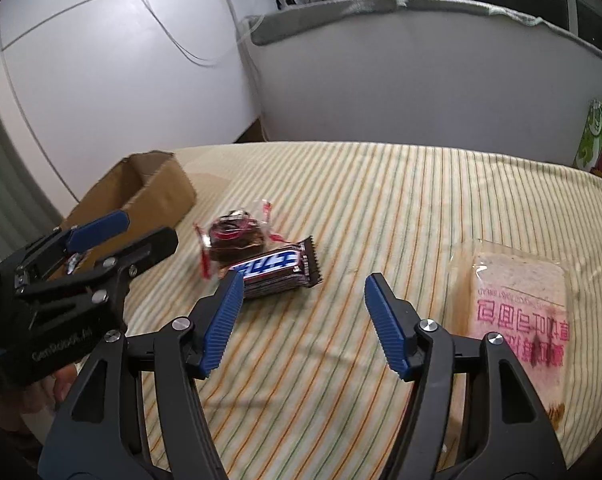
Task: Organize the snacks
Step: 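Move both open tools back toward the Snickers bar and red cake, then grasp the red-wrapped cake with the left tool while the right tool grasps the Snickers bar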
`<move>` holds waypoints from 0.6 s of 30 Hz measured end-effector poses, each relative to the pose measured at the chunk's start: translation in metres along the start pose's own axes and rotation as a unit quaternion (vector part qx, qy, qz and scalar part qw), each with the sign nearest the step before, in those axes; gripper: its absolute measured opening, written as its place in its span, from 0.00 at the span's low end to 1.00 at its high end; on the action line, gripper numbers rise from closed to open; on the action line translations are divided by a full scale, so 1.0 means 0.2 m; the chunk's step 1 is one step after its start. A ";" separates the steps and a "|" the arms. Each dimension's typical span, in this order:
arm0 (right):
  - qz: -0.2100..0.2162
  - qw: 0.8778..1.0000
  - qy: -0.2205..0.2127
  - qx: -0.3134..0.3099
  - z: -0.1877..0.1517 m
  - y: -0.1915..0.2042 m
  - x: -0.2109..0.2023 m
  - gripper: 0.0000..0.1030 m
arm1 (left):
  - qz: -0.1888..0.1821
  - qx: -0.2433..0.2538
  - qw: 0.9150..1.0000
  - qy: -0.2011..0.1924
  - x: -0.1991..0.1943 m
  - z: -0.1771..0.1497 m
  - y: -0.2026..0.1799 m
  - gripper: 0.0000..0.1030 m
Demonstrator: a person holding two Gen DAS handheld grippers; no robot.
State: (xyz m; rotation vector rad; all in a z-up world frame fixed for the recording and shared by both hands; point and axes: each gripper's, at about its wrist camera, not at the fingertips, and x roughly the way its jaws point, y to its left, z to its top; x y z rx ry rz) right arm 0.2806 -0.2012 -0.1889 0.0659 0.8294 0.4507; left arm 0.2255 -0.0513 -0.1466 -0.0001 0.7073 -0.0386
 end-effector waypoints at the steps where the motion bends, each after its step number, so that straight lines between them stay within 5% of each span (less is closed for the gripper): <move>1: 0.001 1.000 0.006 0.000 0.01 0.00 0.02 0.64 | 0.000 -0.002 1.000 0.004 0.03 0.01 0.00 0.66; 13: 0.016 0.997 0.064 -0.032 0.06 0.06 0.21 0.64 | -0.014 -0.045 0.998 0.032 0.22 0.07 0.02 0.74; 18: 0.025 0.997 0.069 -0.040 0.06 0.09 0.26 0.77 | -0.029 -0.041 0.998 0.033 0.23 0.08 0.01 0.78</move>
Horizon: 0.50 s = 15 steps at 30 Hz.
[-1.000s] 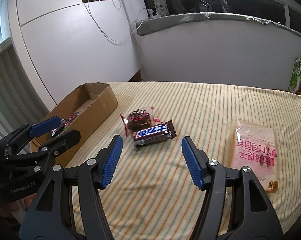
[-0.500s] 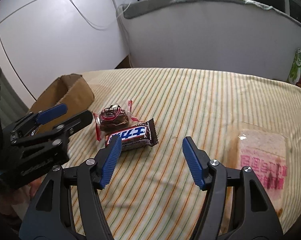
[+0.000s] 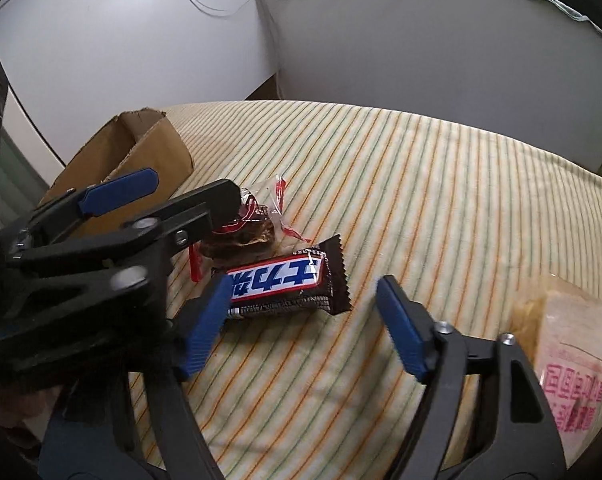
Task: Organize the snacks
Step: 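Grasp the red-wrapped cake with the left tool while the right tool grasps the Snickers bar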
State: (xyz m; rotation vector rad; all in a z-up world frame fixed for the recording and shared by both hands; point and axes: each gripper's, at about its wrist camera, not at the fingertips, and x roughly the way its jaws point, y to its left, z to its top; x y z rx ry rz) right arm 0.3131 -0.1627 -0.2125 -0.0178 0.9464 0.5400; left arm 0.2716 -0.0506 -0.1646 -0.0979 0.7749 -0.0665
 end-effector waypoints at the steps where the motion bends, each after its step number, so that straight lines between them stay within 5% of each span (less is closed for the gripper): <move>1: 0.002 1.000 -0.001 -0.002 0.00 0.01 0.01 0.77 | -0.015 -0.005 1.000 0.002 -0.01 0.01 0.00 0.78; 3: 0.009 1.000 -0.003 -0.007 0.01 0.02 0.02 0.76 | -0.034 0.001 0.999 -0.006 -0.05 0.01 -0.03 0.78; 4: 0.019 1.000 -0.007 -0.007 0.01 0.03 0.02 0.65 | -0.044 0.010 0.999 -0.012 -0.07 0.01 -0.04 0.78; 7: 0.029 0.999 -0.008 -0.011 0.02 0.04 0.03 0.54 | -0.060 0.023 0.998 -0.003 -0.04 0.01 -0.09 0.78; 15: 0.055 0.998 -0.019 0.003 -0.02 0.02 -0.02 0.29 | -0.052 0.006 0.998 0.026 0.09 0.01 -0.04 0.77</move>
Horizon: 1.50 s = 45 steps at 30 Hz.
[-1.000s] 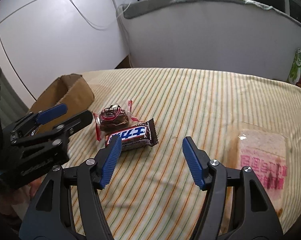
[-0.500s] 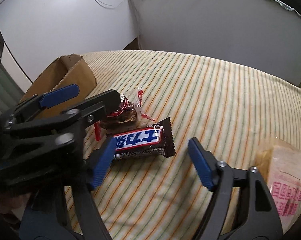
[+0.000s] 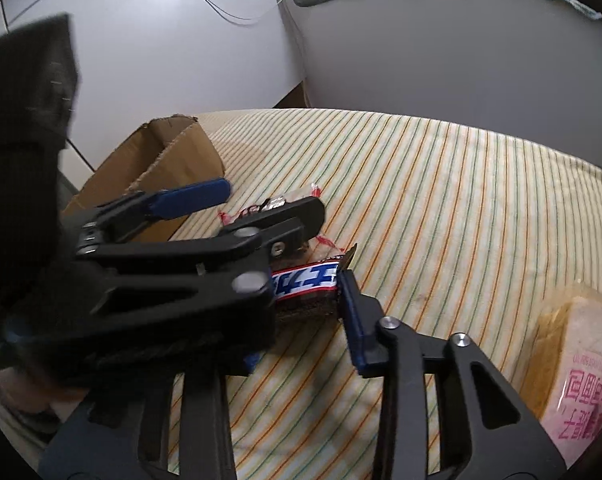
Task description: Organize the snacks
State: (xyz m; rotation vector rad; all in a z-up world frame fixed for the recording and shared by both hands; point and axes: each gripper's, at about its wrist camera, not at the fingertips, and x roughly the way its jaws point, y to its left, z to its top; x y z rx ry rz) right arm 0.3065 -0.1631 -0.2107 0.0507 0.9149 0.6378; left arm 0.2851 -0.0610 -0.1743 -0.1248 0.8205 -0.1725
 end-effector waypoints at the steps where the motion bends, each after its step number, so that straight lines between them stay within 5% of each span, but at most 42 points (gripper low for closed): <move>1: 0.002 1.000 -0.001 0.002 -0.01 0.00 0.00 0.26 | 0.002 0.001 1.000 0.005 0.01 0.00 0.00 0.77; 10: 0.014 0.999 -0.011 0.034 -0.16 -0.04 -0.13 0.14 | 0.011 0.015 1.000 0.015 0.07 -0.04 -0.01 0.67; 12: 0.015 0.999 -0.010 0.040 -0.19 -0.04 -0.15 0.13 | -0.002 0.019 1.000 0.017 0.08 -0.03 -0.03 0.40; 17: 0.012 0.997 -0.025 0.069 -0.27 -0.09 -0.23 0.12 | -0.015 0.012 1.000 0.013 0.06 -0.03 -0.01 0.31; 30: -0.003 0.993 -0.073 0.094 -0.36 -0.16 -0.47 0.11 | -0.020 -0.002 1.000 -0.008 -0.16 -0.13 0.04 0.28; 40: -0.020 0.990 -0.114 0.075 -0.36 -0.04 -0.73 0.07 | -0.024 0.019 0.999 -0.031 -0.35 -0.18 -0.07 0.28; 45: -0.065 0.989 -0.116 0.057 -0.36 0.02 -0.81 0.07 | -0.026 0.022 0.998 -0.054 -0.47 -0.17 -0.07 0.28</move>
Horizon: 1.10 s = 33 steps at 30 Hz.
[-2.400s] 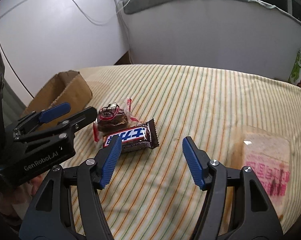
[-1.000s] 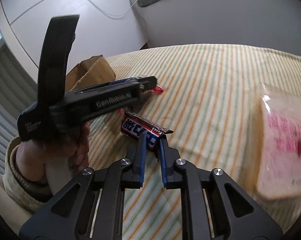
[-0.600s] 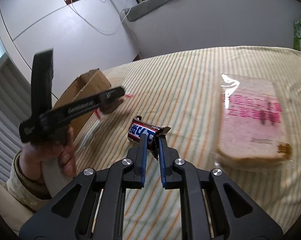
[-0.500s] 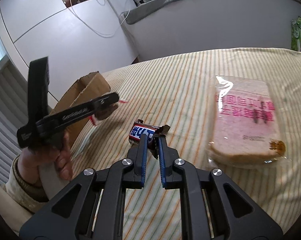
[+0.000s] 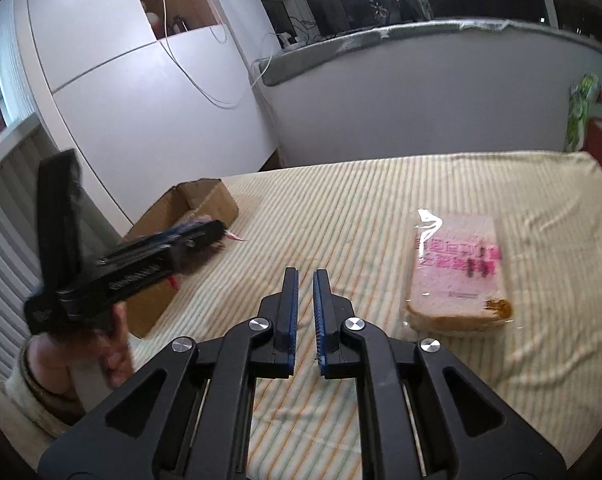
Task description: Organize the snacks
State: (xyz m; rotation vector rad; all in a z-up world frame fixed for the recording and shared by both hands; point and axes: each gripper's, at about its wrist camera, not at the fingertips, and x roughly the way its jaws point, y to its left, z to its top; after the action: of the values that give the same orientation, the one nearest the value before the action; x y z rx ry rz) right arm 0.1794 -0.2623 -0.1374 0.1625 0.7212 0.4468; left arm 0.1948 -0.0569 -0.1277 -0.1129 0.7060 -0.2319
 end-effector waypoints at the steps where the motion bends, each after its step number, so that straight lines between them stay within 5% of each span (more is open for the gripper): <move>1: -0.010 1.000 0.013 -0.002 -0.02 0.00 0.00 0.07 | 0.000 0.000 1.000 -0.004 -0.02 0.00 0.00 0.28; 3: -0.049 0.997 0.052 -0.029 -0.10 0.01 0.05 0.24 | -0.001 -0.001 1.000 -0.009 -0.06 0.00 0.01 0.28; 4: -0.074 0.994 0.061 -0.055 -0.13 0.03 0.06 0.52 | -0.001 -0.001 1.000 -0.010 -0.08 -0.01 0.01 0.28; 5: -0.089 0.990 0.062 -0.091 -0.15 0.06 0.08 0.63 | -0.001 0.001 1.000 -0.011 -0.09 -0.02 0.01 0.28; 7: -0.083 0.982 0.054 -0.160 -0.18 0.08 0.12 0.63 | -0.003 0.004 1.000 -0.007 -0.10 -0.03 0.01 0.28; 12: -0.054 0.972 0.074 -0.218 -0.15 0.04 0.22 0.64 | -0.017 0.003 1.000 0.001 -0.13 -0.07 0.00 0.28; 19: -0.002 0.959 0.133 -0.251 -0.21 0.04 0.21 0.63 | -0.017 0.002 1.000 -0.001 -0.17 -0.07 0.00 0.28; 24: -0.004 0.959 0.121 -0.255 -0.19 0.01 0.22 0.62 | -0.016 0.004 1.000 0.000 -0.18 -0.08 0.00 0.28; 27: -0.007 0.960 0.131 -0.248 -0.20 0.00 0.27 0.53 | -0.018 0.004 1.000 0.003 -0.18 -0.08 -0.01 0.28; 29: 0.009 0.964 0.135 -0.229 -0.20 0.02 0.28 0.29 | -0.017 0.006 1.000 0.000 -0.19 -0.08 -0.01 0.28; 33: 0.002 0.976 0.120 -0.182 -0.22 0.01 0.23 0.29 | -0.017 0.008 1.000 -0.002 -0.20 -0.07 -0.01 0.28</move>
State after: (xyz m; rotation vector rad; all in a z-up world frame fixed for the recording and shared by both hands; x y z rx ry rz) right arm 0.1799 -0.2398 -0.1962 -0.2385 0.8629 0.6015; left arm 0.1551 -0.0494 -0.1131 -0.1098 0.6979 -0.2699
